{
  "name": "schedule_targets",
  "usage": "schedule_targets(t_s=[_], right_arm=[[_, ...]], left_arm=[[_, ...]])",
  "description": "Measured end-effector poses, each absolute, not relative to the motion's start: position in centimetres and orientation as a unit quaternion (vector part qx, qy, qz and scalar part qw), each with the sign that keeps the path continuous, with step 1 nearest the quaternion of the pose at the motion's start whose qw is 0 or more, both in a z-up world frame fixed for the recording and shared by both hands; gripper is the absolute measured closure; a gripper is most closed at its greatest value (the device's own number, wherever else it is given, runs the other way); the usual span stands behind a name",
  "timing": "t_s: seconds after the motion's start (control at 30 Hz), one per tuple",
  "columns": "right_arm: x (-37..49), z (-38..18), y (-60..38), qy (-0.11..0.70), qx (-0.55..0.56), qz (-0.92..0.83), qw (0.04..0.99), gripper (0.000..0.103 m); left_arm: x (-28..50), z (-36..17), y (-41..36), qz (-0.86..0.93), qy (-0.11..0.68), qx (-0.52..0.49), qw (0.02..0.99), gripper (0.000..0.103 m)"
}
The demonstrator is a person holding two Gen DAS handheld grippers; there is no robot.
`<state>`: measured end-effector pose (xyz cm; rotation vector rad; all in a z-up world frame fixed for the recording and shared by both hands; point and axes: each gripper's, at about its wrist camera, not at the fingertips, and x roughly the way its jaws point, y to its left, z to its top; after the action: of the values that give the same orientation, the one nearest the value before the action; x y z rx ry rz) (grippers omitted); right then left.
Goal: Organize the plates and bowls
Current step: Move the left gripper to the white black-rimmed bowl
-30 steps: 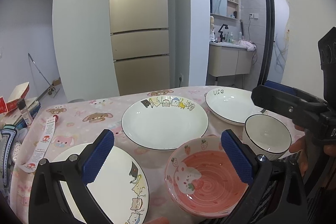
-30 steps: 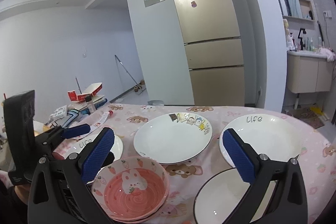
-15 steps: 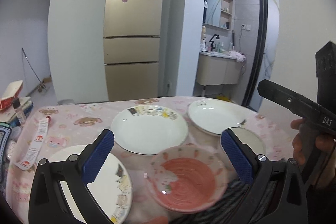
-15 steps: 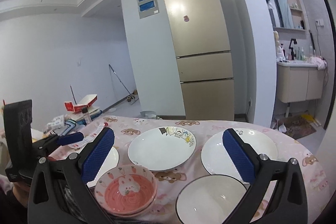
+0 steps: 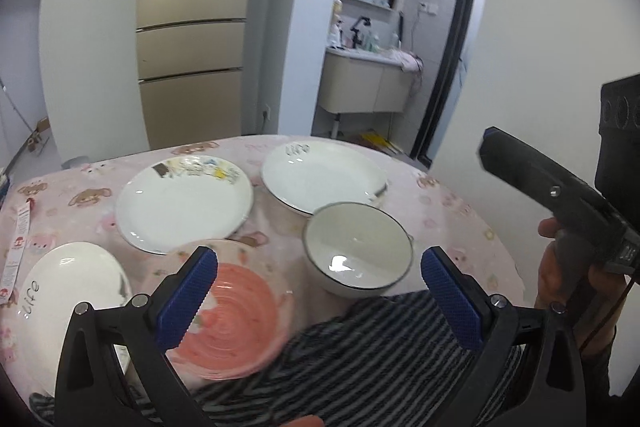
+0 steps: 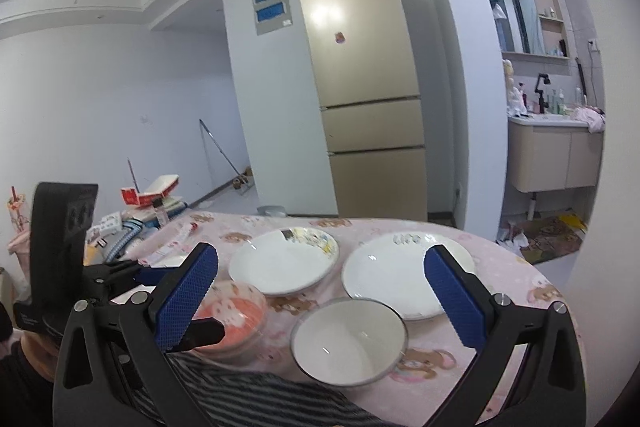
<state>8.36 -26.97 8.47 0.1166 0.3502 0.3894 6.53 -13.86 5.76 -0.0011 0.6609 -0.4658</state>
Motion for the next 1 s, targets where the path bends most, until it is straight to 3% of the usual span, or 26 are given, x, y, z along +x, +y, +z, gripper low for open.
schedule_targets(t_s=[0.33, 0.63, 1.0], right_arm=[[8.6, 4.6, -30.6, 0.222, 0.074, 0.165, 0.958, 0.0], [10.2, 1.4, -30.6, 0.275, 0.07, 0.175, 0.943, 0.0], [12.6, -1.1, -32.4, 0.331, 0.158, 0.217, 0.904, 0.0]], left_arm=[[7.2, 2.9, -17.3, -0.207, 0.36, 0.043, 0.909, 0.0], [7.5, 0.9, -16.9, -0.208, 0.398, 0.023, 0.893, 0.0], [8.6, 0.4, -15.3, -0.186, 0.418, -0.041, 0.888, 0.0]])
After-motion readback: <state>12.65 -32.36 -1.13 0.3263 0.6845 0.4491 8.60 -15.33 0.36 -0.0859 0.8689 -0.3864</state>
